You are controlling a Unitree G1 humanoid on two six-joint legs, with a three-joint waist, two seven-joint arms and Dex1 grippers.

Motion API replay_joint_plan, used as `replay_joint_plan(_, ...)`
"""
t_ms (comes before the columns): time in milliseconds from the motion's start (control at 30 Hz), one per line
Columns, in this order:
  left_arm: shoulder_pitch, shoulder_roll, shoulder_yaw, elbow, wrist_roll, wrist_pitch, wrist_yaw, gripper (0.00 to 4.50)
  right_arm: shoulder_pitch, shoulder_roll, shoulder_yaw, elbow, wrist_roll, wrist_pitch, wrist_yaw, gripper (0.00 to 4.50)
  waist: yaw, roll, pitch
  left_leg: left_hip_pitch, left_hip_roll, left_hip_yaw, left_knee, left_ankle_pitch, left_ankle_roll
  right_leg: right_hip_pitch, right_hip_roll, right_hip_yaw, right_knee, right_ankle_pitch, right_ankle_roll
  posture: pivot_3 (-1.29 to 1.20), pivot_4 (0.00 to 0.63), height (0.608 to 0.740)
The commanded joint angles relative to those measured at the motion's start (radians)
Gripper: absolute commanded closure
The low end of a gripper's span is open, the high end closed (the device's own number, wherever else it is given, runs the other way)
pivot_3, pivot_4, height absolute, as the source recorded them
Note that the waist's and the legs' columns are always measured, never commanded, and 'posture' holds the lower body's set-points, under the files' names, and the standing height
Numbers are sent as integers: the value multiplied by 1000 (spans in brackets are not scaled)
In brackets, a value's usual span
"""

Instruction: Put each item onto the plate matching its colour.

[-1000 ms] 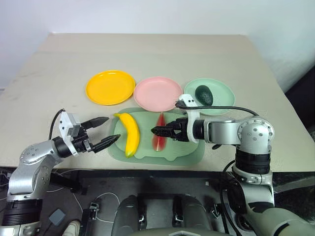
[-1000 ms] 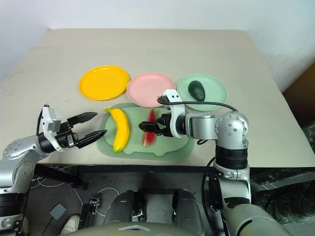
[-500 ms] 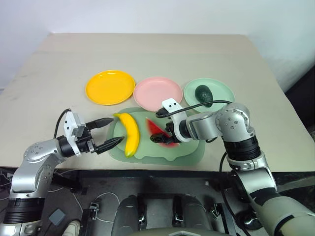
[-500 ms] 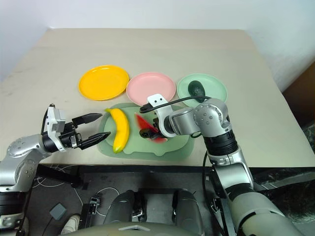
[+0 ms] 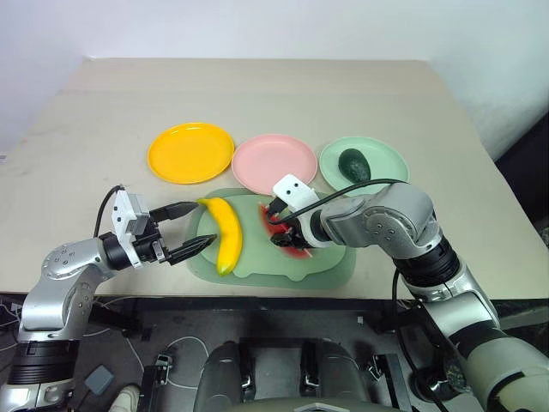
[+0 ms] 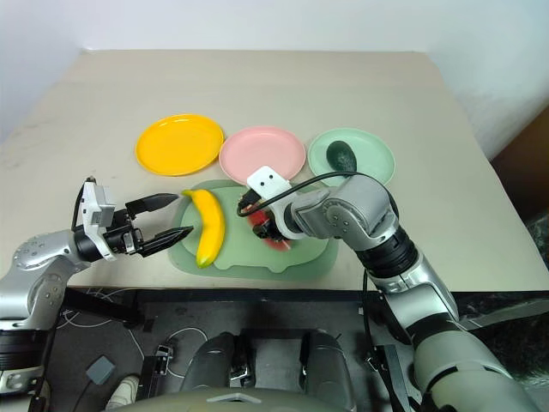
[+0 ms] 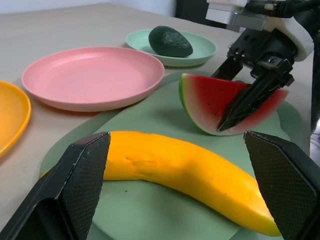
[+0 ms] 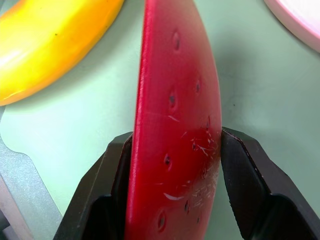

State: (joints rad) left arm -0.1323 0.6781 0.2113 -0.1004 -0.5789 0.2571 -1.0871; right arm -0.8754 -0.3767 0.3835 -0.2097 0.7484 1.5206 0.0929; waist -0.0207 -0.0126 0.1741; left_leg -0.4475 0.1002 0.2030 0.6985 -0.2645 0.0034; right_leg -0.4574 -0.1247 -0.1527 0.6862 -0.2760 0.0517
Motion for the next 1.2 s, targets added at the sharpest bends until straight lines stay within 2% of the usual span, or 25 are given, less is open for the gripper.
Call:
replay_joint_plan(33, -12, 8, 10, -12, 0, -11, -4, 0, 2, -7, 14, -28, -38, 7, 49, 2284, 0, 0, 0, 0, 0, 0, 0, 0, 0, 0, 0, 0, 0, 0, 0, 0, 150, 695)
replay_joint_plan(200, -4, 8, 19, -20, -5, -6, 4, 0, -72, -16, -131, -31, -25, -70, 168, 2303, 0, 0, 0, -2, 0, 0, 0, 0, 0, -2, 0, 0, 0, 0, 0, 0, 150, 695)
replay_joint_plan(333, 1, 10, 24, -26, -7, -4, 9, 0, -184, 17, -212, 98, -66, -138, 204, 2311, -3, 0, 0, -3, 0, 0, 0, 0, 0, -3, 1, 0, 0, 0, 0, 0, 150, 695)
replay_joint_plan(433, 3, 8, 25, -29, -5, -5, 15, 0, -300, 67, -225, 325, -151, -272, 224, 2311, -5, 0, 0, -2, 0, 1, 0, 0, 0, -3, 1, 0, 0, 0, 0, 0, 150, 695)
replay_joint_plan(567, 5, 6, 27, -33, -3, -9, 26, 0, -403, 118, -160, 607, -323, -532, 260, 2311, -7, 0, 0, -3, 0, 5, 0, 0, 0, -4, 1, 1, 0, 0, 0, 0, 150, 695)
replay_joint_plan(667, 10, 1, 30, -43, -1, -12, 42, 0, -500, 193, -163, 898, -411, -707, 289, 2311, -17, 0, 0, -4, 0, 7, 0, 0, 0, -5, 1, 2, 1, 0, 0, 0, 150, 695)
replay_joint_plan(833, 28, -6, 28, -66, -3, -11, 58, 0, -579, 282, -170, 1230, -526, -877, 316, 2311, -27, 0, 0, -4, 0, 9, 0, 0, -1, -7, 1, 3, 1, 0, 0, 0, 150, 695)
replay_joint_plan(933, 35, -7, 29, -75, -5, -10, 64, 0, -596, 324, -185, 1354, -570, -919, 334, 2311, -28, 0, 0, -4, 1, 9, 0, 0, -1, -7, 1, 3, 1, 0, 0, 0, 150, 695)
replay_joint_plan(1133, 47, -6, 36, -80, -6, -15, 75, 0, -589, 372, -212, 1461, -635, -952, 338, 2311, -27, 1, 0, -6, 1, 9, 0, 0, -1, -8, 1, 4, 2, 0, 0, 0, 150, 695)
replay_joint_plan(1200, 49, -7, 38, -82, -7, -15, 78, 0, -588, 374, -225, 1471, -651, -962, 334, 1591, -26, 1, 1, -6, 1, 9, 0, 0, -1, -8, 1, 4, 2, 0, 0, 0, 150, 695)
